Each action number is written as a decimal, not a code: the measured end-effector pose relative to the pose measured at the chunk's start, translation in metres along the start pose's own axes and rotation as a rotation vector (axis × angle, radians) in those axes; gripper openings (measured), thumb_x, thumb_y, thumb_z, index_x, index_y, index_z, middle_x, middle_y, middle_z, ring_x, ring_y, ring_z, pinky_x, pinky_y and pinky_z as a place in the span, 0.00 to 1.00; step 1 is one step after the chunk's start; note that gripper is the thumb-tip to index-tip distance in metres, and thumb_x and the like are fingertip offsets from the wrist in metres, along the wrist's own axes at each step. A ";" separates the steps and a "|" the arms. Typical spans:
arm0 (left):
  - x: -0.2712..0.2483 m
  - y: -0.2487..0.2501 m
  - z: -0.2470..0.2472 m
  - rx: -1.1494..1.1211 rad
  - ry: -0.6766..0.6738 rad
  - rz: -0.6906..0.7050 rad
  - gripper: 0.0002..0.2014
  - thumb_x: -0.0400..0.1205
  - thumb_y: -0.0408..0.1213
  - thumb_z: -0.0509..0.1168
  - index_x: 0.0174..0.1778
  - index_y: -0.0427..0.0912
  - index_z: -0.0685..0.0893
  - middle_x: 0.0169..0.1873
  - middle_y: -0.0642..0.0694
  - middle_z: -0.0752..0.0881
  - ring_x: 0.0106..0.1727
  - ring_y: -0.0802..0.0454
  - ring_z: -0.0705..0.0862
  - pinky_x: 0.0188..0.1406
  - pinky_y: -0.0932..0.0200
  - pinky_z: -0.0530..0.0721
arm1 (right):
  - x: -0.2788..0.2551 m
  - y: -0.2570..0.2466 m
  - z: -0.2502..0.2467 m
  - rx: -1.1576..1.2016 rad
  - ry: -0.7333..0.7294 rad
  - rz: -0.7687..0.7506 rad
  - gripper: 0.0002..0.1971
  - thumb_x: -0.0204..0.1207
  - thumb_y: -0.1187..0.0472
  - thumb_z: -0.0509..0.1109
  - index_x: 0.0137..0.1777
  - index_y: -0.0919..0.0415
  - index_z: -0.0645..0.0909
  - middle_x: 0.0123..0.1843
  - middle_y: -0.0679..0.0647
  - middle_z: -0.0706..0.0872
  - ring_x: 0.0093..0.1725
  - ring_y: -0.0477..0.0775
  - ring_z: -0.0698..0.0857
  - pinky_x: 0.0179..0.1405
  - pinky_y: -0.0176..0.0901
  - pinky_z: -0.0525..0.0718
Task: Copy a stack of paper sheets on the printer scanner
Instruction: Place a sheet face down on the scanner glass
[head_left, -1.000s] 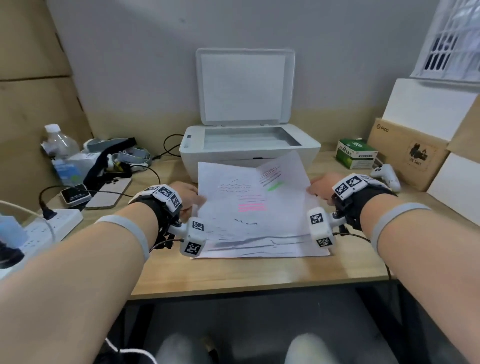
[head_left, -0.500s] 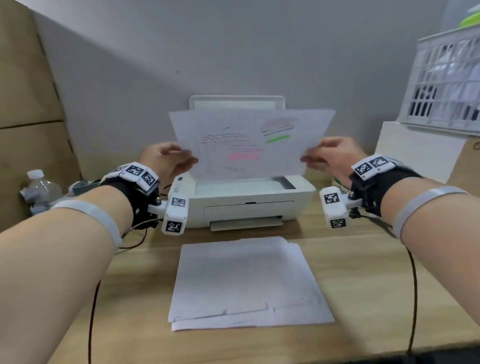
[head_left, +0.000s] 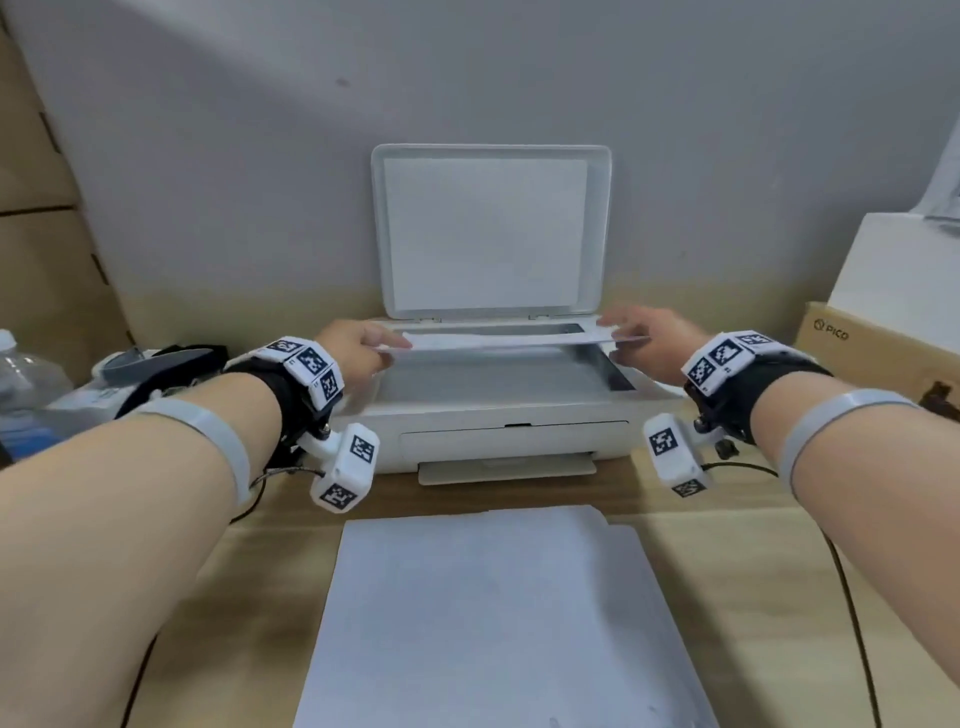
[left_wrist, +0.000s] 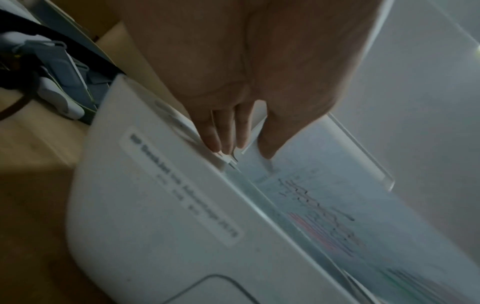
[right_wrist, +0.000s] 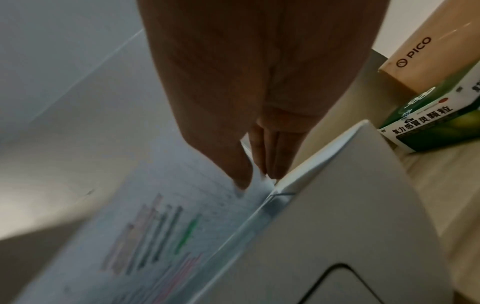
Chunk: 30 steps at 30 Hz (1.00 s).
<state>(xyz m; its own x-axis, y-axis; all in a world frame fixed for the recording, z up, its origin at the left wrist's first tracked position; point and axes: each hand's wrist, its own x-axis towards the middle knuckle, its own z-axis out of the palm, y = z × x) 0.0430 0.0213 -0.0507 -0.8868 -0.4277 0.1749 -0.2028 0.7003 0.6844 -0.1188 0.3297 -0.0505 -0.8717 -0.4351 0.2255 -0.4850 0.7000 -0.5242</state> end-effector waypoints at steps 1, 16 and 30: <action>0.001 -0.004 0.001 0.041 -0.005 -0.010 0.17 0.84 0.28 0.62 0.60 0.53 0.89 0.68 0.46 0.83 0.54 0.48 0.87 0.50 0.64 0.82 | 0.000 0.002 0.000 -0.020 -0.037 0.016 0.20 0.79 0.69 0.67 0.68 0.50 0.82 0.63 0.54 0.86 0.57 0.55 0.85 0.54 0.41 0.78; 0.001 0.017 0.005 0.256 -0.060 -0.089 0.23 0.80 0.21 0.54 0.48 0.46 0.92 0.56 0.47 0.90 0.50 0.50 0.86 0.49 0.57 0.85 | -0.002 -0.005 0.016 -0.139 -0.255 0.015 0.12 0.84 0.55 0.63 0.54 0.36 0.85 0.71 0.47 0.82 0.65 0.52 0.82 0.66 0.44 0.80; 0.000 0.023 0.004 0.416 -0.284 -0.061 0.15 0.82 0.42 0.68 0.65 0.56 0.85 0.70 0.49 0.81 0.64 0.51 0.81 0.57 0.62 0.78 | -0.021 -0.017 -0.001 -0.354 -0.424 -0.004 0.22 0.84 0.46 0.62 0.77 0.42 0.72 0.78 0.44 0.72 0.78 0.51 0.71 0.74 0.43 0.65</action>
<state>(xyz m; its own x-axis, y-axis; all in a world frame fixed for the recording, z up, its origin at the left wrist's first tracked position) 0.0368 0.0396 -0.0374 -0.9346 -0.3427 -0.0956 -0.3543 0.8721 0.3376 -0.0926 0.3273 -0.0449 -0.8006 -0.5770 -0.1615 -0.5461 0.8136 -0.1995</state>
